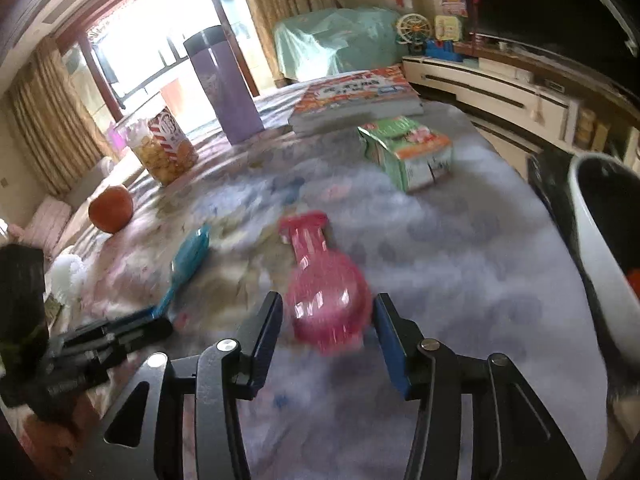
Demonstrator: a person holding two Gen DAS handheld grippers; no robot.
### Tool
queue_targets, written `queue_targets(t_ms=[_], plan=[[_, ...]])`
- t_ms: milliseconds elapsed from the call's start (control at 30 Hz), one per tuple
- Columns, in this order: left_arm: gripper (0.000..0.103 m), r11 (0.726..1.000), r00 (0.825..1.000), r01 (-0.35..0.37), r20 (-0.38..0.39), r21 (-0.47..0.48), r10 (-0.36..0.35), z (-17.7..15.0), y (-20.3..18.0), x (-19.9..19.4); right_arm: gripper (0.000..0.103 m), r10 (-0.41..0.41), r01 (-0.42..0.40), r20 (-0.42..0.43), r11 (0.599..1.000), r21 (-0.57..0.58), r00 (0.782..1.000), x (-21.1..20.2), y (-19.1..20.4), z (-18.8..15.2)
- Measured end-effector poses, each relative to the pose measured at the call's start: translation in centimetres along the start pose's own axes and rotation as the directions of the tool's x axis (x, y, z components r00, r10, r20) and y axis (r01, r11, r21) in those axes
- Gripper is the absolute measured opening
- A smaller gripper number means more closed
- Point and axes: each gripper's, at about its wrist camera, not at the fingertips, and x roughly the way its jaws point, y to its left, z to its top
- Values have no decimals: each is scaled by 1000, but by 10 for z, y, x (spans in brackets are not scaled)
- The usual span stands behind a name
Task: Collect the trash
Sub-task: 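Grasp the blue hairbrush with the left tool while the right tool grasps the pink comb, then carry the blue brush and pink comb over the bin and lower them inside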
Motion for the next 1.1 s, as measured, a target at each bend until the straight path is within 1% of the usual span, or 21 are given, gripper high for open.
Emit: queue_targets(t_ms=[33,167,267,333,500,533,600,633,667,700,733,833,967,1100], plan=[[36,1000,1000,-1,1,3,1,0,0,0,55,-2,2,4,1000,4,1000,-1,0,-5],[36,1000,1000,-18,9,11,18,-3,-4,-3,58,-28,27,36,999,24,999,-8,-2,-8],[39,999,999,-49,23,15,49,-3,-7,-7,60,-35,36,49,999,-12,998,-11,0,-3],[50,997,997,-76,29,13,75,-4,-11,-10,60,-26,28,41,999,-46,999,-7,2,3],[51,993,992,-117,42,22,116,1,-19,-10,60,-4,3,-7,991,-130,1000,11,9,12],[51,993,993,-112,45,34,111,2,-21,-9,60,0,-3,-23,990,-142,1000,15,9,12],[51,989,991,-135,30,62,134,4,-27,-3,59,5,-11,-39,988,-155,999,21,9,12],[50,987,990,-143,19,75,142,4,-29,1,59,11,-18,-42,987,-157,999,22,9,11],[48,984,988,-154,8,88,154,3,-32,5,55,18,-24,-40,987,-159,999,21,8,11],[40,980,985,-169,-1,104,171,2,-35,10,47,20,-26,-40,987,-159,999,20,8,11],[35,974,981,-194,3,121,195,1,-38,12,47,26,-32,-40,987,-156,999,20,6,10],[34,973,980,-198,1,119,199,3,-42,12,47,56,-59,-29,989,-136,998,14,2,8],[34,974,980,-198,3,112,199,0,-48,7,47,76,-78,-18,990,-116,997,2,-2,1],[33,970,980,-197,17,143,196,-8,-65,-2,47,90,-89,9,994,-70,996,-17,-13,-9]])
